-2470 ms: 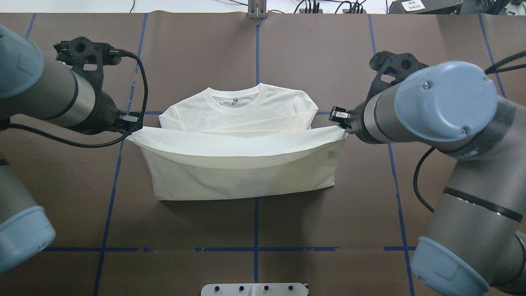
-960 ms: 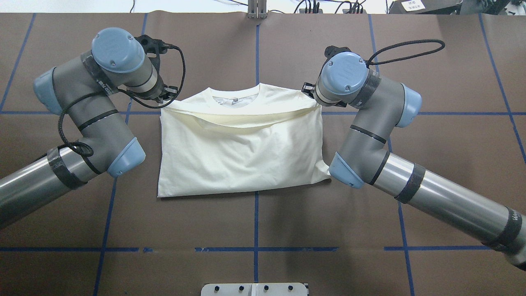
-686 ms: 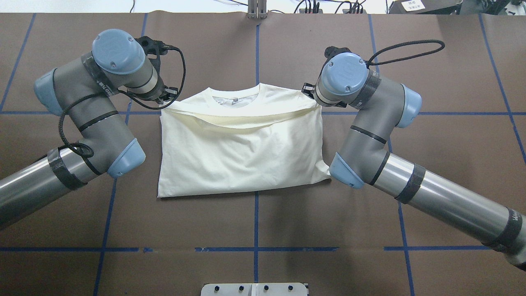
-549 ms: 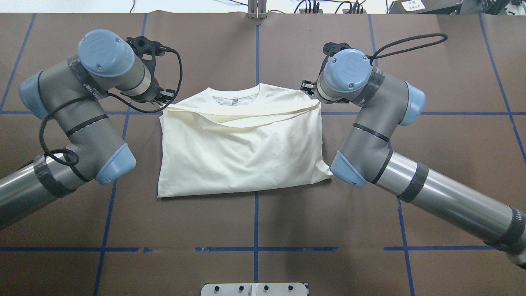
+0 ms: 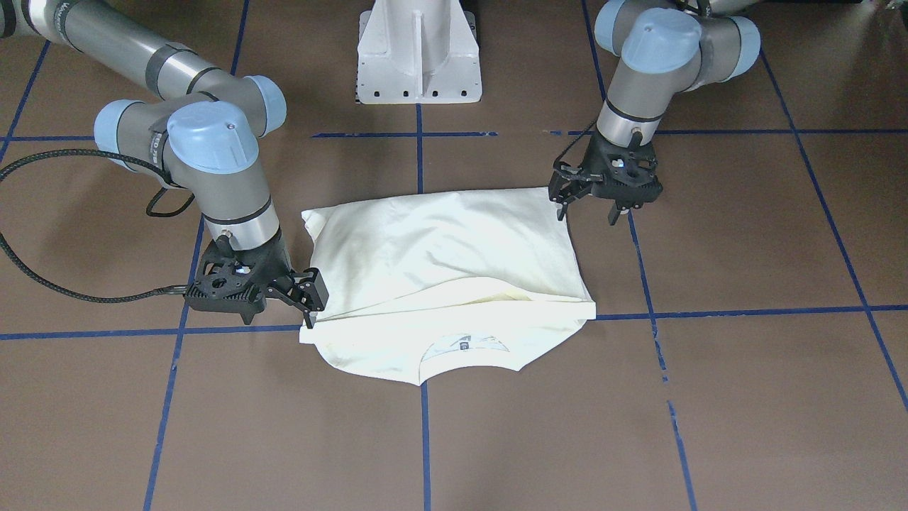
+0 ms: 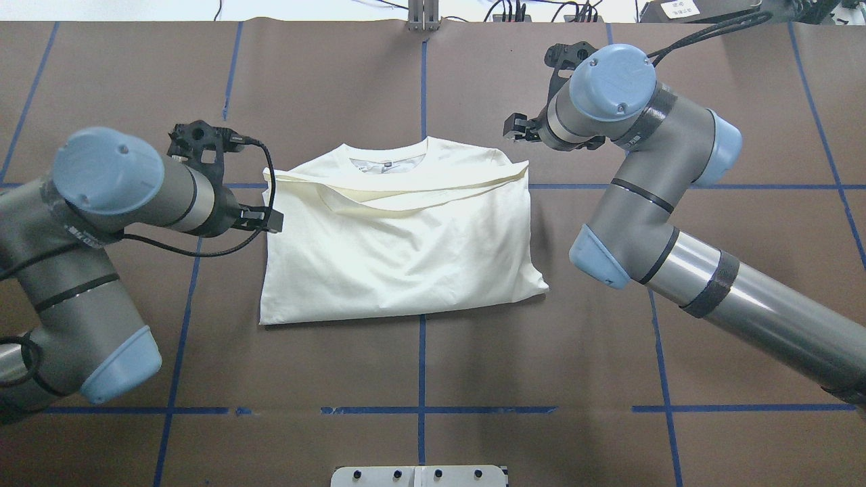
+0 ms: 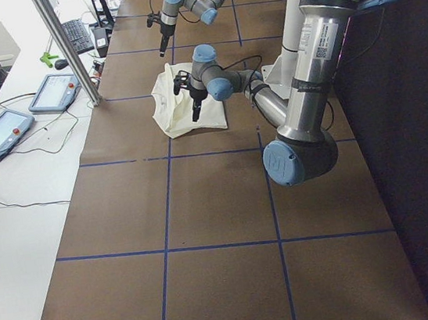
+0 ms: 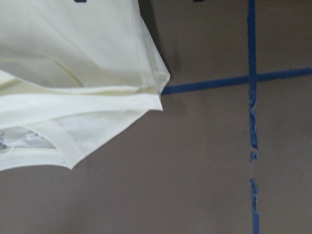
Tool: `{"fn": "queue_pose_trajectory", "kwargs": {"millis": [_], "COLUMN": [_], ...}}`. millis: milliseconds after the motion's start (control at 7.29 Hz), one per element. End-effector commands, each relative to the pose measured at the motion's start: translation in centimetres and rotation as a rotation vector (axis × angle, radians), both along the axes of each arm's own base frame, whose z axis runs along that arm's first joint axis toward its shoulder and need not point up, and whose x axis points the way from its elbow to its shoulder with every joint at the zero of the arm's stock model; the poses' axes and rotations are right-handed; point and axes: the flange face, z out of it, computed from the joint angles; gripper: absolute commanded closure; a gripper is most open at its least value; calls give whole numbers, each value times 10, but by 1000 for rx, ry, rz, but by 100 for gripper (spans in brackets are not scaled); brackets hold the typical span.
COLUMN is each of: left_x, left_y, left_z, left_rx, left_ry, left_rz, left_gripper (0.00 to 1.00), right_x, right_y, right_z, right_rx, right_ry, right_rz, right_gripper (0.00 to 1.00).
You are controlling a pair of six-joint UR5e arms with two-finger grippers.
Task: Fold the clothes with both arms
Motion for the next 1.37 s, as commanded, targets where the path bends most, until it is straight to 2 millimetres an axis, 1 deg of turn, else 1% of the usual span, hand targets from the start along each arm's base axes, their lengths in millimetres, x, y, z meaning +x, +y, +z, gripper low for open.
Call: {"fn": "queue_pose_trajectory", "kwargs": {"millis": [0, 137, 412, 686, 1098, 1235], "left_x": [35, 39, 48, 59, 67, 71], "left_y": [49, 59, 68, 78, 89, 94], "left_z": [20, 40, 48, 52, 48, 48], "left_rx": [-39, -55, -60, -65, -66, -66], "left_ry": [18, -14, -31, -37, -32, -32], "left_rz": [0, 17, 37, 62, 82, 93], "left_gripper": [21, 21, 21, 26, 29, 36], "right_x": [3, 3, 3, 4, 5, 5], "right_y": [-1, -1, -1, -2, -2, -2], "right_z": [0, 0, 0, 3, 4, 3], "right_rx": [2, 2, 2, -1, -7, -6], "right_ry": [-1, -1, -1, 3, 1, 0], "right_rz": [0, 0, 0, 1, 8, 8], "right_gripper": [0, 0, 0, 0, 0, 0]}}
